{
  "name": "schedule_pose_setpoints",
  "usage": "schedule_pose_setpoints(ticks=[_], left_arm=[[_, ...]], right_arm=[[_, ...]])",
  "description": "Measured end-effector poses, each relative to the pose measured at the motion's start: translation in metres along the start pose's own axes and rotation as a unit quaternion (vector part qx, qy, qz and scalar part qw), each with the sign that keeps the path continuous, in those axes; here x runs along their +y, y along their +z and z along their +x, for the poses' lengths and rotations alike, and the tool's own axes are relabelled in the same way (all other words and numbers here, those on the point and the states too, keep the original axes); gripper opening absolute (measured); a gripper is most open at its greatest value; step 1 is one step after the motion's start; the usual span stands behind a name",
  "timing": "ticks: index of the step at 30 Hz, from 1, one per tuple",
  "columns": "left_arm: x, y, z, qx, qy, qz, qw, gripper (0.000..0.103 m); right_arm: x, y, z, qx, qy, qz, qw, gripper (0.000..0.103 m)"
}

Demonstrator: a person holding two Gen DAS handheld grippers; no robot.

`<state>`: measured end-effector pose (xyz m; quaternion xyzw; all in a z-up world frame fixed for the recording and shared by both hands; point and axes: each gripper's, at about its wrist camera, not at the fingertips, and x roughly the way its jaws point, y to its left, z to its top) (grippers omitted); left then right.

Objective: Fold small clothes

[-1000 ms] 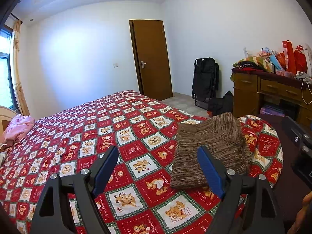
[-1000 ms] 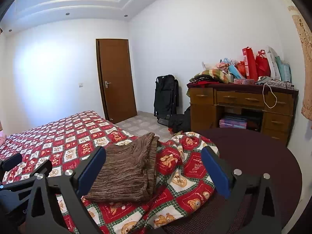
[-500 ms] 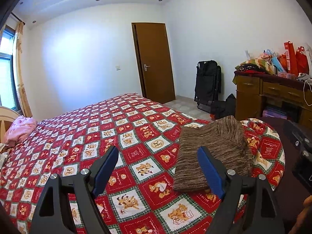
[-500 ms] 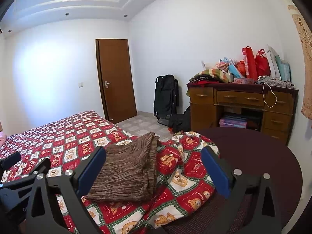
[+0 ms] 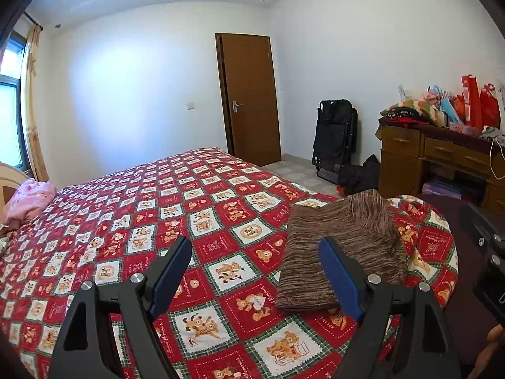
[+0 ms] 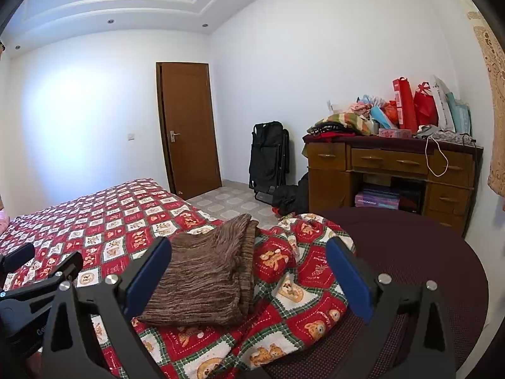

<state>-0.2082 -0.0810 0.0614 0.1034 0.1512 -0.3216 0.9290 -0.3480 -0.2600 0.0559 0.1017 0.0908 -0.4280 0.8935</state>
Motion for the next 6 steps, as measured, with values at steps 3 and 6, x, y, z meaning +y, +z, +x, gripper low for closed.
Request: schedule_pose_setpoints(ticks=[3,6], left_arm=[[0.0014,-0.0004,0.0023,0.004,0.002,-0.002,1.0,0.083],[0.0041,-0.0004,0.0057,0.013,0.003,-0.003,0.9999,0.083]], right_arm=[[0.0003,0.0011,0.0024,0.006,0.001,-0.001,1.0,0.1],[-0.0001,0.0,0.0052,0.014,0.001,0.001,1.0,0.1]])
